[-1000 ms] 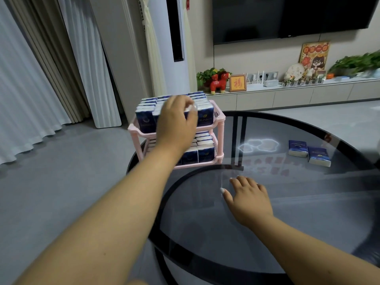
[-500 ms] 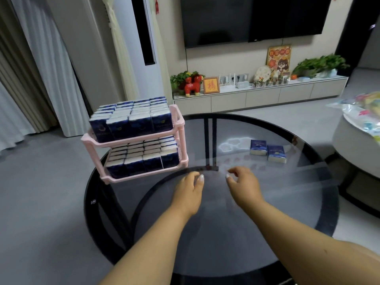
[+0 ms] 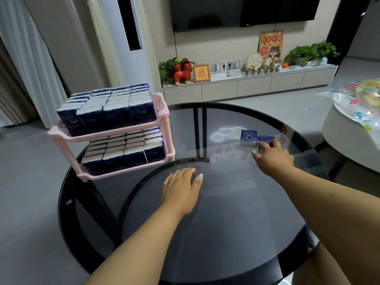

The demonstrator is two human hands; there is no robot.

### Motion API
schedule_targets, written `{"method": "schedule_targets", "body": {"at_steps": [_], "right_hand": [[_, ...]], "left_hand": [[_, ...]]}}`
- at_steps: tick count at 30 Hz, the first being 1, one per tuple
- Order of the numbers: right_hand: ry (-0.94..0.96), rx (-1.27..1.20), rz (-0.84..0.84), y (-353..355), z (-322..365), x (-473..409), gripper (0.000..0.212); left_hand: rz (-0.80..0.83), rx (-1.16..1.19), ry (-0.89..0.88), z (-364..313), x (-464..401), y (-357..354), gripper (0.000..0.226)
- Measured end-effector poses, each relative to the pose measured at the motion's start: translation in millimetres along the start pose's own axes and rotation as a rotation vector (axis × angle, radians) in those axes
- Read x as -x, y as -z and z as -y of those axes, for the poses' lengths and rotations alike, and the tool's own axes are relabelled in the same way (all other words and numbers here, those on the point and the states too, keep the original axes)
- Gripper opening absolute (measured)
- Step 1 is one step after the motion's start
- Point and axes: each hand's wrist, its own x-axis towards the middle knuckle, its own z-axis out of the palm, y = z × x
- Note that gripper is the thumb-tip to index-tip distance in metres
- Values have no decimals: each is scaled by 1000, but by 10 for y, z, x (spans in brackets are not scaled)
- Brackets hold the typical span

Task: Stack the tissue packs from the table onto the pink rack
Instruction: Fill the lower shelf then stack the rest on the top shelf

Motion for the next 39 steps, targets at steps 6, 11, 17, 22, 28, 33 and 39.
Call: {"method": "schedule_targets", "body": {"at_steps": [6,11,17,22,28,33,39], "right_hand": [[86,-53,-134,-87,-32,99,38],[70,-84,-189,-59,-20,214,27],[173,-341,-494,171,259,497,34],[449,-676,-149,146,678,750,26],[600,-791,135,67,992,806,14],[501,-513,-14,175,939,333,27],[184,153,151,302,498,-436,62]], "left_hand": [[-19,21,4,21,0,-7,52],[-40,85,11,25,13,-1,48],[-97,247,25,73,29,-21,46],[-117,465,-15,72,47,3,51],[-127,634,-34,68,59,20,42],[-218,657,60,111,-5,23,14],[-209,750,84,144,-41,-1,62]]}}
